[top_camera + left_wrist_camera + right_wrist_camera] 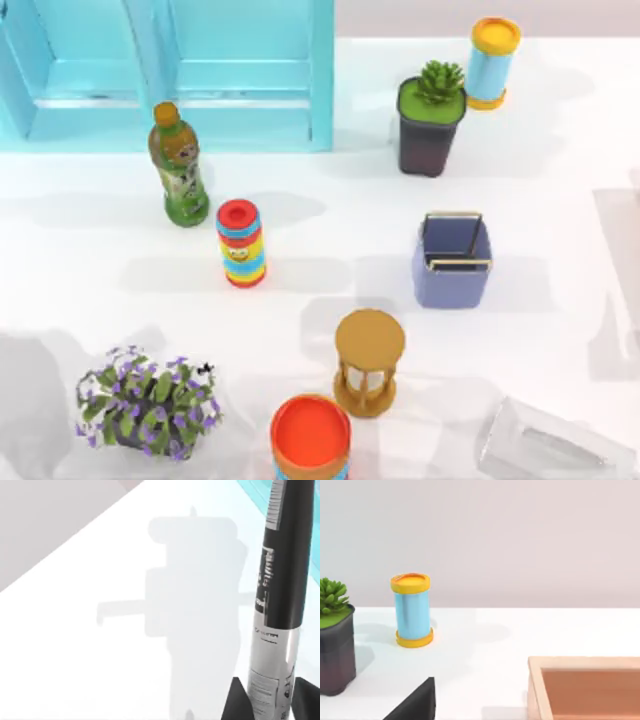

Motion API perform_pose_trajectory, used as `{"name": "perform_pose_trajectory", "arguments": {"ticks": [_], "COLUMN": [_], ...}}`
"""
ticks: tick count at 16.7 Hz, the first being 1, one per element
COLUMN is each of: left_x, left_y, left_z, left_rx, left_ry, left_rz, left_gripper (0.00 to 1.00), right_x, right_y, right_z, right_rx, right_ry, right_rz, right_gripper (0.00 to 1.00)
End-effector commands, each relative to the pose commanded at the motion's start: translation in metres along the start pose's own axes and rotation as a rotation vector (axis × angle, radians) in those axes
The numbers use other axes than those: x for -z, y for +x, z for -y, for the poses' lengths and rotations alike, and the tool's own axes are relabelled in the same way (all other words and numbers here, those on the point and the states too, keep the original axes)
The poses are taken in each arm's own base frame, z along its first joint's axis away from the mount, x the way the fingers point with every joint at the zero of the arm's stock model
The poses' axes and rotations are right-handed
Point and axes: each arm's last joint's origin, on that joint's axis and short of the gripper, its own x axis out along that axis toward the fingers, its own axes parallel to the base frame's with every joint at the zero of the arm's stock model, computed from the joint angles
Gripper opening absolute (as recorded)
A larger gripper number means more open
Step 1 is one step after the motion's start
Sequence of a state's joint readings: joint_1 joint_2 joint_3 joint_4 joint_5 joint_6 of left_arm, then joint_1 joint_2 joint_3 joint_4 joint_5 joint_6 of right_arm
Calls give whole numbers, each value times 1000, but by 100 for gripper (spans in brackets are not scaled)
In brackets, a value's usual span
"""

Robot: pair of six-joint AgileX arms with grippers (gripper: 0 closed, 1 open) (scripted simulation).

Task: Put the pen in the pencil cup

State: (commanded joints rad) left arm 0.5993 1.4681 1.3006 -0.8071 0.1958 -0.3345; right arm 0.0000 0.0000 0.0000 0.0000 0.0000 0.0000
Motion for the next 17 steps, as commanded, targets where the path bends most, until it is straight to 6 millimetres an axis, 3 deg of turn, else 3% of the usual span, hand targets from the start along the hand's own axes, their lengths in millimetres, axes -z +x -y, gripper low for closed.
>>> {"name": "perform_pose_trajectory", "arguments": {"ticks": [2, 4, 7, 10, 12, 14, 17], "left_x": [-5, 7, 63, 164, 248, 335, 446], "left_y": [10, 22, 40, 47, 43, 31, 4], "left_z": [56, 122, 226, 316, 357, 380, 386], "left_rx": [-30, -48, -62, -61, -44, -14, 49], "left_ry": [97, 184, 299, 398, 450, 482, 491], "left_rz": [110, 217, 375, 541, 657, 773, 916], "left_gripper": [0, 0, 0, 0, 0, 0, 0], "right_x": [0, 0, 0, 0, 0, 0, 0], "right_y": [0, 0, 0, 0, 0, 0, 0], "right_z": [0, 0, 0, 0, 0, 0, 0], "right_rx": [0, 0, 0, 0, 0, 0, 0], "right_ry": [0, 0, 0, 0, 0, 0, 0], "right_rz": [0, 0, 0, 0, 0, 0, 0], "right_gripper": [100, 100, 100, 100, 100, 100, 100]}}
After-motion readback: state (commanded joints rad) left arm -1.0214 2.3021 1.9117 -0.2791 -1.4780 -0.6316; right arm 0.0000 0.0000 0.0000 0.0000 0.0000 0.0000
